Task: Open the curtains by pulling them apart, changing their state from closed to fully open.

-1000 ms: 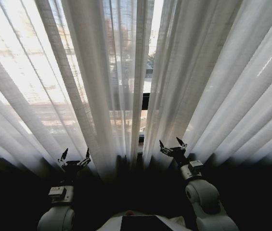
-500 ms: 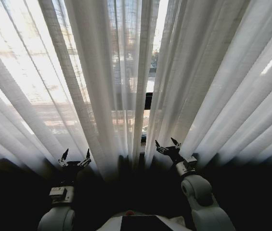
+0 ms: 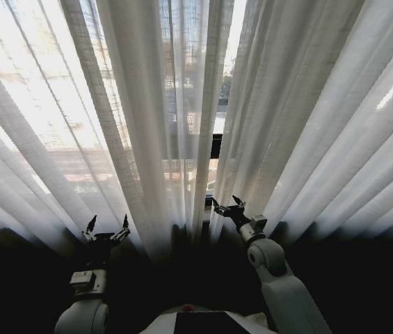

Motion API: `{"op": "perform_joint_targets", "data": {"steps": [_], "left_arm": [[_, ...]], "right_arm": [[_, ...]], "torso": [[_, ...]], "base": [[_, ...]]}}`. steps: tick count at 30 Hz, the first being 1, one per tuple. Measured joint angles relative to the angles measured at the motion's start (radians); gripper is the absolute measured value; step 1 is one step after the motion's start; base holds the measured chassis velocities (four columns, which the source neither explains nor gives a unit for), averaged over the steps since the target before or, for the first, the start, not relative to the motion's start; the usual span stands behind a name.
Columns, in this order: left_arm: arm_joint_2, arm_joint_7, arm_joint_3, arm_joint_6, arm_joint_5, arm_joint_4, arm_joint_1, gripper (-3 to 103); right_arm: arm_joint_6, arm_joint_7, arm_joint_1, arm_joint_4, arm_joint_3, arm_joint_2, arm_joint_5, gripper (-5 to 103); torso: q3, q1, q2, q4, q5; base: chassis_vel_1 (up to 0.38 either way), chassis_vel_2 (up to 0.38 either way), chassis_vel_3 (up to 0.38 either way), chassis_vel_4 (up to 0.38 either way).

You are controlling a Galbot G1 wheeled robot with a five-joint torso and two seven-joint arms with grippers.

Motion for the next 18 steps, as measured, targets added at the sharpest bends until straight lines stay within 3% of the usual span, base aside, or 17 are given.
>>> {"op": "perform_joint_targets", "data": {"steps": [6,18], "left_arm": [[-0.008,-0.001,0.0,-0.002,-0.002,-0.018,-0.001,100],[-0.008,-0.001,-0.002,-0.003,-0.009,-0.022,-0.008,100]], "right_arm": [[0.0,0.075,0.073,-0.038,-0.018,-0.011,0.014,100],[0.015,0.118,0.013,-0.027,0.044,-0.006,0.017,100]], "torso": [[0.0,0.0,0.0,0.0001,-0.0001],[0.0,0.0,0.0,-0.0004,0.0]], "base": [[0.0,0.0,0.0,0.0],[0.0,0.0,0.0,0.0]]}}
